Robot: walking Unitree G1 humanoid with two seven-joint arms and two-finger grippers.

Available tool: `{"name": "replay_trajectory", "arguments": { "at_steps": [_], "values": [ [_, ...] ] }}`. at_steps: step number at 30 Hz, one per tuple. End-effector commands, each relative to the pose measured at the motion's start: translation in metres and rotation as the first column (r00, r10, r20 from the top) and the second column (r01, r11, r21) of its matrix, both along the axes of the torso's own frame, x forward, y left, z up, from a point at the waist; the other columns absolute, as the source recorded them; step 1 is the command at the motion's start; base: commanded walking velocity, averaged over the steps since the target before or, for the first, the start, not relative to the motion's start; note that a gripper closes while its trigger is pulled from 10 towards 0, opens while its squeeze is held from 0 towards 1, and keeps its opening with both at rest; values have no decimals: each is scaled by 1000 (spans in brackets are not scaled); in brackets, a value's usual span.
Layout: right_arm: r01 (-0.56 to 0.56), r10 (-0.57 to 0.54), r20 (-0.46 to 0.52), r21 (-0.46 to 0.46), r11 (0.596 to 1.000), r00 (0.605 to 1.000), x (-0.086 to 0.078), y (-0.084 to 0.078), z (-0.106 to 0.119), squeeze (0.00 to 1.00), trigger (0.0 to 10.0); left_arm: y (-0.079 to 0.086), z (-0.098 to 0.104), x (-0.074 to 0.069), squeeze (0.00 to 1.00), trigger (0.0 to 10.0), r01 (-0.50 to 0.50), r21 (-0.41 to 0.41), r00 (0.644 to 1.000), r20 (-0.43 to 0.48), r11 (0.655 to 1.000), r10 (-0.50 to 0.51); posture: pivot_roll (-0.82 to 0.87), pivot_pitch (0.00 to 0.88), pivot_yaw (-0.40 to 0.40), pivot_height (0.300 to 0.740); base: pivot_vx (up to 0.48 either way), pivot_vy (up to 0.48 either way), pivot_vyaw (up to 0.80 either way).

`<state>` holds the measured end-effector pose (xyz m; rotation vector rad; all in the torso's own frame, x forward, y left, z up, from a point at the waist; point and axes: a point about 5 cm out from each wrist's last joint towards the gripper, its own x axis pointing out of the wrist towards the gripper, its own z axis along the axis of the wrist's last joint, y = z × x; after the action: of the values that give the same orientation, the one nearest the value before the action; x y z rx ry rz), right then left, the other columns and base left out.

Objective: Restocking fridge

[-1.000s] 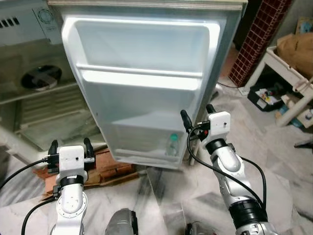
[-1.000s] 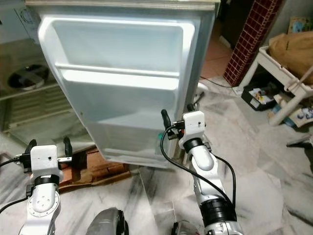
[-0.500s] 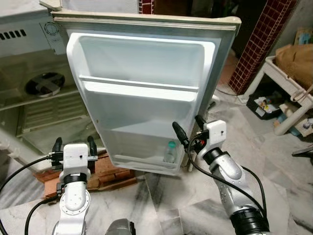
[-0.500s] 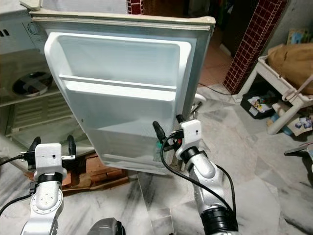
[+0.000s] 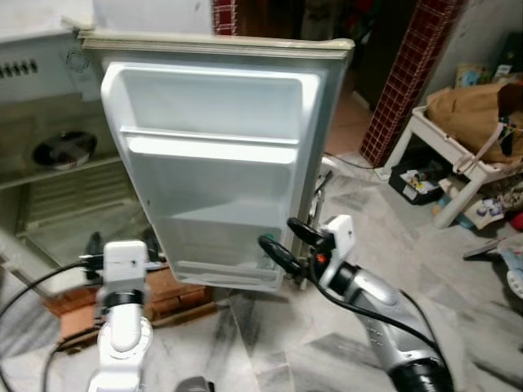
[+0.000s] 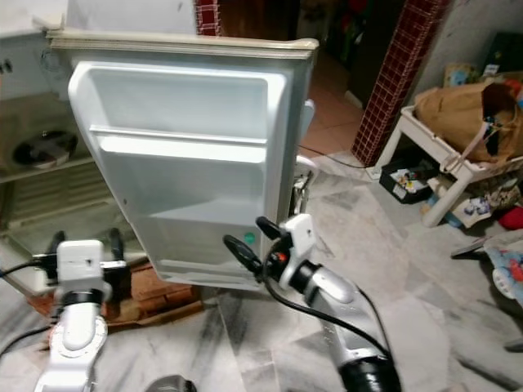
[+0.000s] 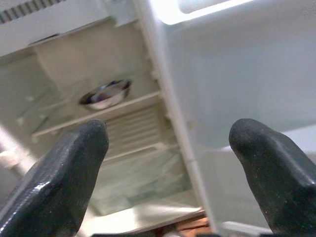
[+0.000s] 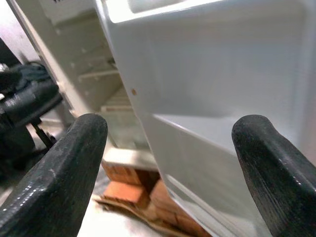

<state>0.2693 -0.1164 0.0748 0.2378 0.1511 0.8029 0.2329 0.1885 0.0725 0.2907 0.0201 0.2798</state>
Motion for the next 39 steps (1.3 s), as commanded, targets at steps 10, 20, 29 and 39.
{"name": "replay_trajectory", "arguments": {
  "at_steps": [10, 20, 29, 39],
  "values": [
    [224, -214, 107, -94, 970, 971, 19, -21, 8, 0, 10000, 4, -1, 3, 0, 10000, -3, 14, 1000, -2, 1000, 3, 31, 29, 9, 740, 0, -202, 0],
    [326, -306, 159, -123, 937, 939, 25, -30, 9, 0, 10000, 4, -1, 0, 0, 10000, 2, 12, 1000, 4, 1000, -2, 41, 30, 9, 740, 0, 0, 494],
    [326, -306, 159, -123, 937, 939, 25, -30, 9, 0, 10000, 4, -1, 0, 0, 10000, 2, 12, 1000, 4, 1000, -2, 41, 30, 9, 740, 0, 0, 706],
    [326, -306, 159, -123, 937, 939, 25, -30, 9, 0, 10000, 4, -1, 0, 0, 10000, 2, 12, 1000, 4, 1000, -2, 41, 30, 9, 740, 0, 0, 706]
  ]
}}
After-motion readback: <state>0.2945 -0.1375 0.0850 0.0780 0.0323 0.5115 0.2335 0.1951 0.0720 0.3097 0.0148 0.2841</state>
